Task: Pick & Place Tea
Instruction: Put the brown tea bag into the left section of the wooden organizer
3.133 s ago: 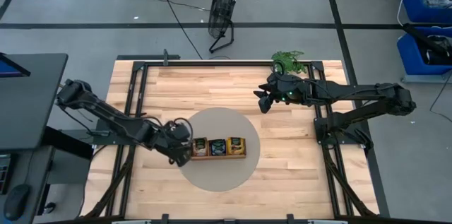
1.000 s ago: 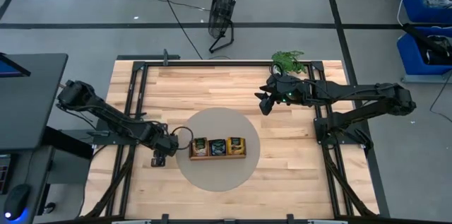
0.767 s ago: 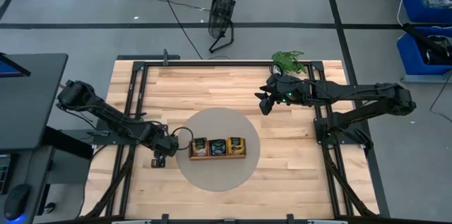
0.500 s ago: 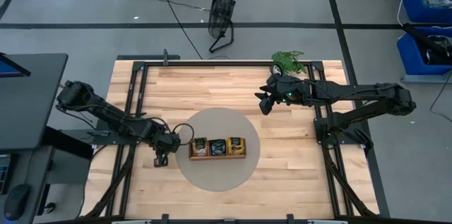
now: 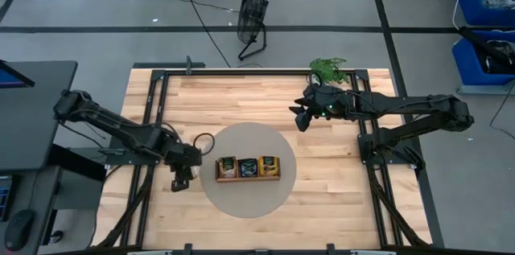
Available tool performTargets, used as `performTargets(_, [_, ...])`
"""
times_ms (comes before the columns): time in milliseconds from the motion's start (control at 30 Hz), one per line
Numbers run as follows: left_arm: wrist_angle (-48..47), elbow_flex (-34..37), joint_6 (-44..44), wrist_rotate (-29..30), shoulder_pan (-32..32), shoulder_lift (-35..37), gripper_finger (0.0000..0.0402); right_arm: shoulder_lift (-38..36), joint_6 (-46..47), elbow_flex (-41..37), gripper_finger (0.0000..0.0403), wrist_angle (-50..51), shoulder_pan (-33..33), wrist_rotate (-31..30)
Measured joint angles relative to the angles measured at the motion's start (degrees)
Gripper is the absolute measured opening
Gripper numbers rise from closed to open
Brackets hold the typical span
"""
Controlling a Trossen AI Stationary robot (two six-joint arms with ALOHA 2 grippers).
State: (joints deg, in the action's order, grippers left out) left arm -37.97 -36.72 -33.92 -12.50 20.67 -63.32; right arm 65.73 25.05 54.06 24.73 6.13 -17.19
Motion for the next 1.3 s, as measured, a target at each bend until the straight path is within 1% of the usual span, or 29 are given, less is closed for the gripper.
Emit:
performTargets(167, [-1.7, -4.3, -2.7, -1.3, 0.0, 3.4, 0.0001, 0.0, -2.7, 0.0, 0.0178, -3.8, -0.6, 4.3])
performTargets(267, [-1.4, -7.8, -3.0, -2.1, -0.5, 3.9, 0.0001, 0.0, -4.9, 0.0, 0.0178, -7.9, -1.4, 6.7])
performTargets(367, [-1.5, -11.3, -2.9, -3.5, -2.2, 3.8, 0.0001, 0.6, -8.2, 0.0, 0.0178, -13.0, -2.3, 10.0])
performTargets(567, [-1.2, -16.9, -0.3, -5.2, -8.2, 3.7, 0.0, 3.6, -20.2, 0.0, 0.0178, -22.7, -5.0, 17.4])
performTargets(700, [-1.0, -20.2, 1.5, -6.2, -12.2, 3.7, 0.0, 6.2, -22.3, 0.0, 0.0178, -28.8, -6.7, 18.3])
performTargets(867, [1.6, -22.4, 2.0, -9.4, -16.5, 3.7, 0.0, 8.3, -22.5, 0.0, 0.0178, -34.4, -8.8, 18.3])
performTargets(1100, [9.3, -22.6, 1.0, -15.8, -21.0, 3.3, 0.0, 10.8, -22.5, 0.0, 0.0178, -43.7, -10.5, 18.3])
performTargets(1200, [12.8, -22.6, -1.4, -18.4, -22.7, 1.7, 0.0, 11.5, -22.5, 0.0, 0.0178, -44.8, -10.5, 18.3])
performTargets(1300, [18.7, -22.6, -3.4, -20.9, -23.5, -0.7, 0.0, 11.8, -22.3, 0.0, 0.0178, -44.8, -10.5, 19.5])
